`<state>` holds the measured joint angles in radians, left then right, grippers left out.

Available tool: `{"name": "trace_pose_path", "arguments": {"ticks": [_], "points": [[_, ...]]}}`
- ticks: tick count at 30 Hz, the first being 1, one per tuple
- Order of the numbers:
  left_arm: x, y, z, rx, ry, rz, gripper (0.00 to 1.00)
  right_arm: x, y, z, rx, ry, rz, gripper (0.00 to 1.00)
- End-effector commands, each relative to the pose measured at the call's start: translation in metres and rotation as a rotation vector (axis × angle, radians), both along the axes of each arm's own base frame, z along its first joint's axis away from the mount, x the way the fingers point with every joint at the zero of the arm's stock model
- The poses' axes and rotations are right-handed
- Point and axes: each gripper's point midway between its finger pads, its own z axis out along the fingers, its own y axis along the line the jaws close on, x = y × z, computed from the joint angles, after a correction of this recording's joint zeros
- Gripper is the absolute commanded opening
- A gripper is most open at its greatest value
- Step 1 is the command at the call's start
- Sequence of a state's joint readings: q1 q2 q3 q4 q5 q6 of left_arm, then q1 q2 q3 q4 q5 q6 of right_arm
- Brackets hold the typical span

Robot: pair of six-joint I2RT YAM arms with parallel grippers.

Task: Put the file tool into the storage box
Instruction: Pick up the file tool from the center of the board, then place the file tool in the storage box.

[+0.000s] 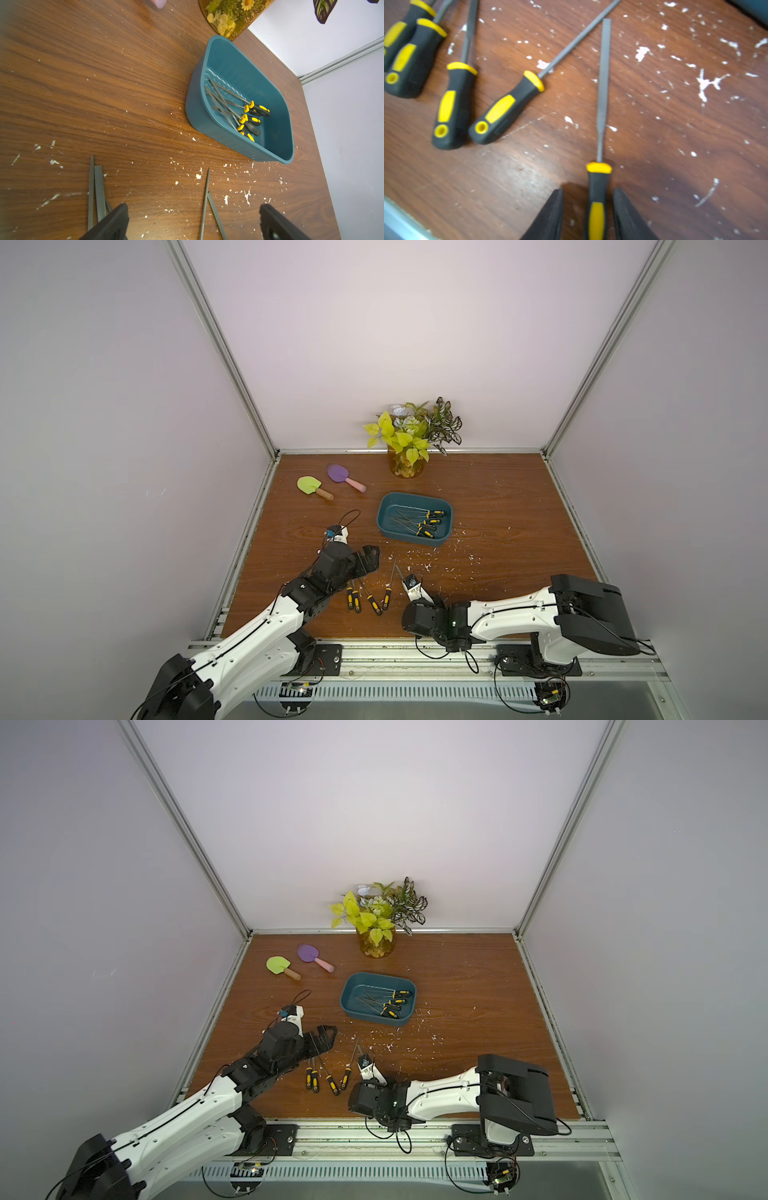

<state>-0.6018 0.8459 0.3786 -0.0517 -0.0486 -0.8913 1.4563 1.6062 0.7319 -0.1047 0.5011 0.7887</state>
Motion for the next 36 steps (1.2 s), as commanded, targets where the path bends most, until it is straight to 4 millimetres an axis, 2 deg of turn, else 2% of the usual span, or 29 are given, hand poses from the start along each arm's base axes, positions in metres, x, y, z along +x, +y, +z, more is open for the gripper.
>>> {"name": "trace_pose_path", "arguments": {"ticks": [1, 6, 13, 18, 23, 26, 30, 33, 36], "points": [[0.000, 0.000, 0.006, 0.004, -0.007, 0.000, 1.00, 0.002, -0.012, -0.005, -0.080, -0.026, -0.022, 0.36], [0.001, 0.000, 0.017, 0.004, -0.024, 0.003, 1.00, 0.010, -0.022, 0.012, -0.094, -0.089, -0.042, 0.18], [0.012, -0.002, 0.057, 0.011, -0.107, -0.001, 1.00, 0.027, -0.023, 0.065, -0.044, -0.215, 0.049, 0.13], [0.023, -0.008, 0.083, 0.009, -0.157, -0.008, 1.00, 0.056, -0.022, 0.108, -0.002, -0.288, 0.121, 0.12], [0.032, -0.011, 0.102, -0.006, -0.212, 0.003, 1.00, 0.101, -0.021, 0.146, 0.065, -0.358, 0.210, 0.13], [0.040, -0.011, 0.104, -0.003, -0.209, 0.001, 1.00, 0.134, -0.022, 0.161, 0.087, -0.403, 0.225, 0.13], [0.048, -0.010, 0.099, -0.012, -0.193, -0.010, 1.00, 0.184, -0.018, 0.164, 0.108, -0.379, 0.237, 0.12], [0.050, -0.009, 0.094, -0.004, -0.187, -0.013, 1.00, 0.219, -0.010, 0.154, 0.089, -0.338, 0.262, 0.11], [0.050, -0.006, 0.088, 0.012, -0.176, -0.015, 1.00, 0.245, 0.000, 0.128, 0.038, -0.269, 0.313, 0.08]]}}
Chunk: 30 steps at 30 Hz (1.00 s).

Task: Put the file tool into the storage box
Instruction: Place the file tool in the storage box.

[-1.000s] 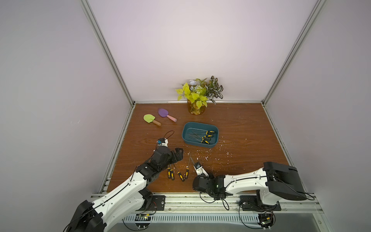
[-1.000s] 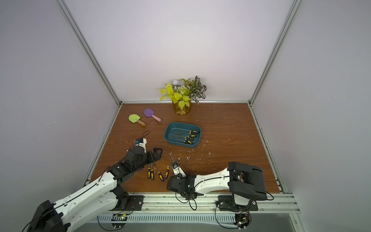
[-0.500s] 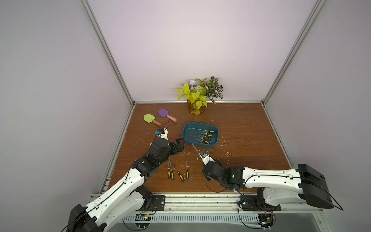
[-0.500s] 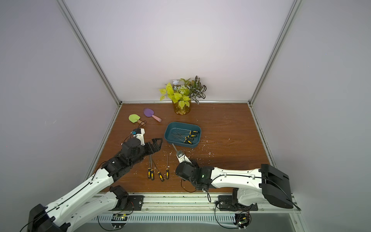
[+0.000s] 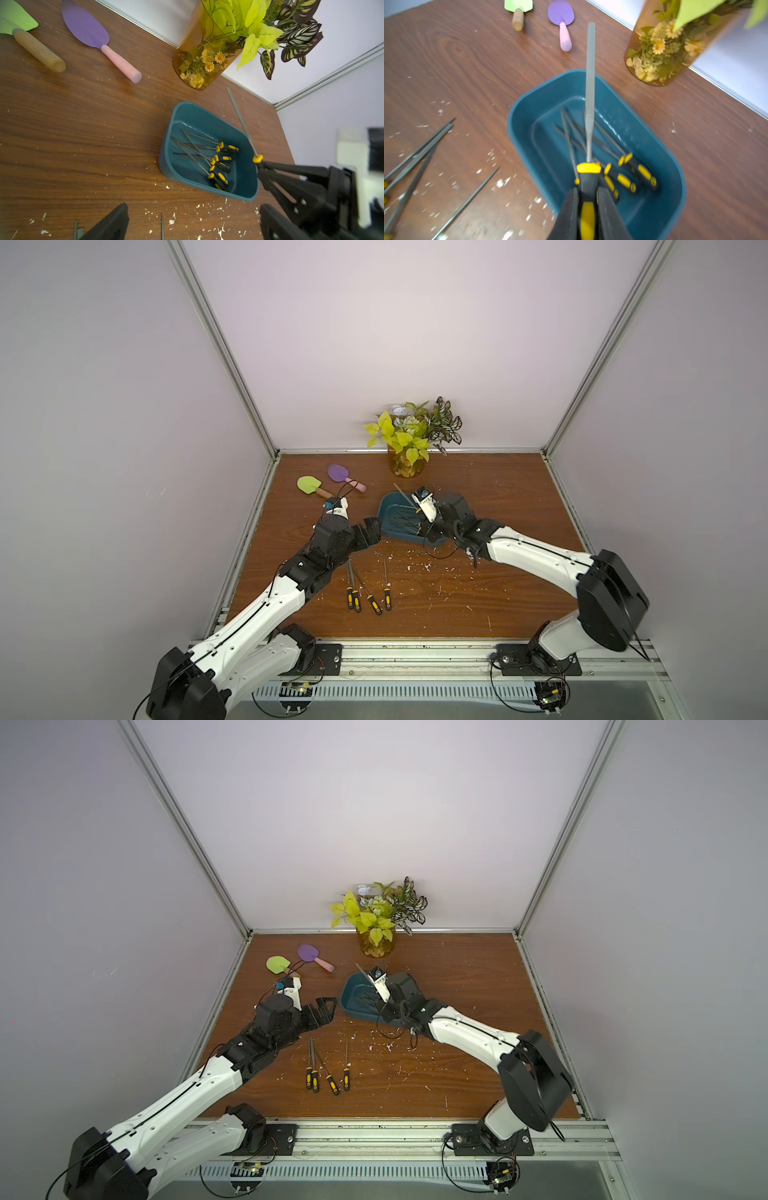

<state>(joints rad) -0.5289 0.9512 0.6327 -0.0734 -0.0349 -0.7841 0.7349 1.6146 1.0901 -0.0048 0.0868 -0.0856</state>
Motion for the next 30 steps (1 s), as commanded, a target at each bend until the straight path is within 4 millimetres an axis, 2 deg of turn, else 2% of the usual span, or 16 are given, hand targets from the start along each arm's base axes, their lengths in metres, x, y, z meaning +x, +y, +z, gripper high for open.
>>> {"name": "trace_pose_path", "arguments": {"ticks": [1, 5, 7, 17, 22, 24, 27, 30], "points": [[0.003, 0.001, 0.005, 0.012, -0.028, -0.019, 1.00, 0.014, 0.020, -0.014, -0.046, 0.031, 0.147, 0.08], [-0.001, 0.007, 0.002, 0.040, -0.027, -0.015, 1.00, 0.028, 0.015, -0.050, -0.135, 0.059, 0.165, 0.07], [-0.002, 0.011, 0.000, 0.055, -0.028, -0.009, 1.00, 0.028, 0.010, -0.059, -0.157, 0.065, 0.172, 0.06], [-0.005, 0.011, -0.007, 0.048, -0.015, -0.013, 1.00, 0.007, -0.021, -0.075, -0.229, 0.037, 0.181, 0.07], [-0.005, 0.009, -0.007, 0.041, -0.014, -0.019, 1.00, 0.000, -0.029, -0.083, -0.259, 0.034, 0.204, 0.08], [-0.004, 0.009, -0.007, 0.038, -0.013, -0.019, 1.00, 0.000, -0.026, -0.084, -0.248, 0.040, 0.214, 0.15], [-0.005, 0.008, -0.007, 0.032, -0.009, -0.021, 1.00, 0.003, -0.016, -0.082, -0.220, 0.051, 0.231, 0.39], [-0.007, 0.009, -0.008, 0.033, -0.003, -0.022, 1.00, 0.012, -0.006, -0.079, -0.204, 0.060, 0.232, 0.49]]}}
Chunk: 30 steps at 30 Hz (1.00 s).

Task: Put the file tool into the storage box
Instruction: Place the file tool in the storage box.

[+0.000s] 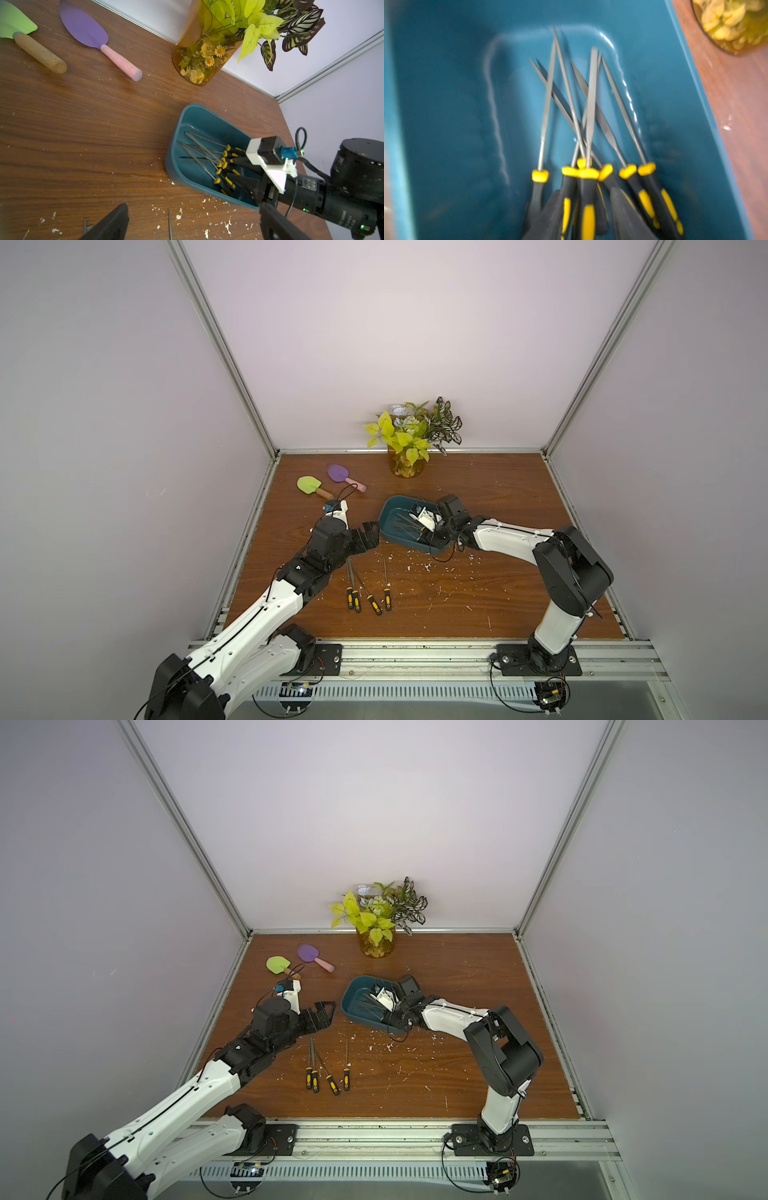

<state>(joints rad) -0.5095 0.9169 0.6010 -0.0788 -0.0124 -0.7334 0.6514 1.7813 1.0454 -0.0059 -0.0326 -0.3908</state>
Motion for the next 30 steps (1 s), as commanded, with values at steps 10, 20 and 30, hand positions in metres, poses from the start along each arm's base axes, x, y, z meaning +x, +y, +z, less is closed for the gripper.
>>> {"name": "trace_pose_path", "arguments": {"ticks": [10, 20, 30], "points": [[-0.012, 0.010, -0.022, 0.059, 0.078, -0.001, 1.00, 0.044, -0.005, 0.095, 0.171, -0.135, -0.301, 0.55], [-0.037, -0.008, -0.077, 0.013, 0.209, -0.044, 1.00, -0.062, -0.009, 0.113, 0.448, -0.023, -0.509, 0.54], [-0.055, -0.014, -0.106, -0.064, 0.247, -0.016, 1.00, -0.172, 0.027, 0.047, 0.652, 0.290, -0.558, 0.52]]}}
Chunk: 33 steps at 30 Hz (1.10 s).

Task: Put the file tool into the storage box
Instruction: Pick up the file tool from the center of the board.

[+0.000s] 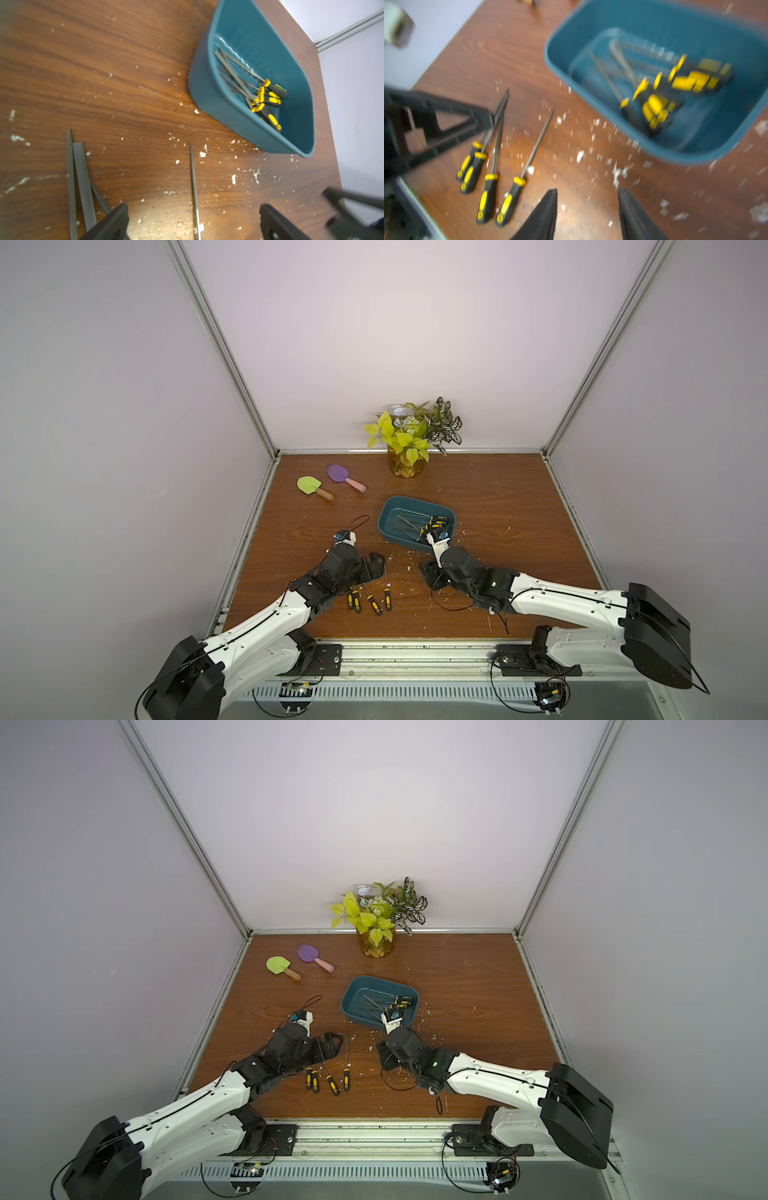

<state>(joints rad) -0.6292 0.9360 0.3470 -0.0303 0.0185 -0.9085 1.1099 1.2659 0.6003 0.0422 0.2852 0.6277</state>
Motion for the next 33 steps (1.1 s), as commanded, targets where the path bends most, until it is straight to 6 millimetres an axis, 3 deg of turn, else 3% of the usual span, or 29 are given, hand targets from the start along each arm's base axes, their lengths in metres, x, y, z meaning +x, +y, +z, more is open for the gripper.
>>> {"name": "trace_pose_path", "arguments": {"ticks": [1, 4, 9, 17, 25, 33], "points": [[0.001, 0.004, 0.004, -0.033, -0.028, 0.054, 1.00, -0.016, 0.025, 0.007, 0.157, 0.047, -0.074, 0.52], [0.001, 0.018, 0.006, 0.008, -0.047, 0.101, 1.00, -0.031, 0.043, -0.003, 0.116, 0.065, -0.034, 0.52], [0.006, 0.039, 0.019, 0.096, -0.093, 0.165, 1.00, -0.040, 0.063, -0.012, 0.088, 0.085, 0.002, 0.53], [0.013, 0.051, 0.018, 0.129, -0.074, 0.194, 1.00, -0.045, 0.091, -0.024, 0.014, 0.105, 0.061, 0.49], [0.017, 0.063, 0.019, 0.151, -0.084, 0.223, 1.00, -0.047, 0.100, -0.033, -0.050, 0.112, 0.075, 0.46], [0.018, 0.061, 0.012, 0.150, -0.066, 0.215, 1.00, -0.050, 0.111, -0.046, -0.118, 0.122, 0.093, 0.45]]}}
